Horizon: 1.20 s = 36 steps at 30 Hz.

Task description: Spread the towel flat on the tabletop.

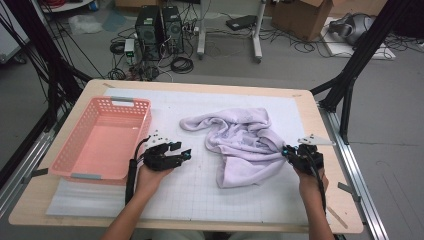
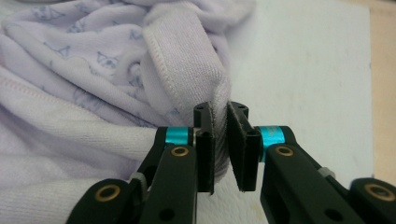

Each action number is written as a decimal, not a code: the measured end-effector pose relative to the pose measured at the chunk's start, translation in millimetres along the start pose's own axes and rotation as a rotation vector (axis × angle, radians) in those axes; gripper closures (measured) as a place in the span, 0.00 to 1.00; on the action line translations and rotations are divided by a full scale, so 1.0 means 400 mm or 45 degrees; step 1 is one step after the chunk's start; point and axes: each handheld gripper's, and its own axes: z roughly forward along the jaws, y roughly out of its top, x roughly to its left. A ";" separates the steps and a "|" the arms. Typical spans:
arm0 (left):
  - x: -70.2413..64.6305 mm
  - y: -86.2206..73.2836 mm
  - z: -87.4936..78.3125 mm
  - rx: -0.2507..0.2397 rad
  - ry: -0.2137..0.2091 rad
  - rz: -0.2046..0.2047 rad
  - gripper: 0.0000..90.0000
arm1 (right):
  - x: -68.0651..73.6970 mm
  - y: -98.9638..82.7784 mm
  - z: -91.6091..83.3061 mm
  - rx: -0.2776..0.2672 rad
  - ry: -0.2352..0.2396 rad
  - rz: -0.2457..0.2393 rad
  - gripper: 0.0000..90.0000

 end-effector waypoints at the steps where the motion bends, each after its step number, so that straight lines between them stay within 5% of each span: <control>1: 0.000 -0.001 0.001 0.008 0.000 0.008 0.51 | 0.000 -0.010 0.001 -0.003 0.004 0.009 0.84; 7: -0.002 -0.003 0.006 0.005 -0.001 0.006 0.51 | 0.022 -0.003 -0.025 -0.117 0.042 0.026 0.66; 11: 0.000 -0.004 0.005 0.007 0.001 0.005 0.51 | 0.068 0.021 -0.027 -0.138 0.078 -0.069 0.62; 17: 0.001 -0.004 0.005 -0.001 -0.004 -0.001 0.50 | 0.161 0.035 0.027 -0.058 0.291 -0.191 0.63; 20: 0.001 -0.004 0.005 0.003 -0.004 0.001 0.50 | 0.201 0.035 0.062 0.016 0.343 -0.255 0.63; 22: 0.000 -0.004 0.004 0.008 -0.001 0.008 0.50 | 0.218 0.027 0.088 0.083 0.326 -0.289 0.67; 25: 0.001 -0.005 0.005 0.006 -0.004 0.005 0.50 | 0.223 0.018 0.097 0.142 0.403 -0.315 0.94; 27: 0.001 -0.004 0.004 0.003 -0.005 0.003 0.50 | 0.221 0.017 0.079 0.123 0.427 -0.347 0.96; 31: 0.002 -0.004 0.003 -0.004 -0.002 -0.005 0.50 | 0.186 0.007 0.005 0.066 0.457 -0.315 0.96; 36: 0.000 -0.003 0.003 0.004 -0.007 0.002 0.51 | 0.122 -0.049 -0.093 0.044 0.411 -0.311 0.96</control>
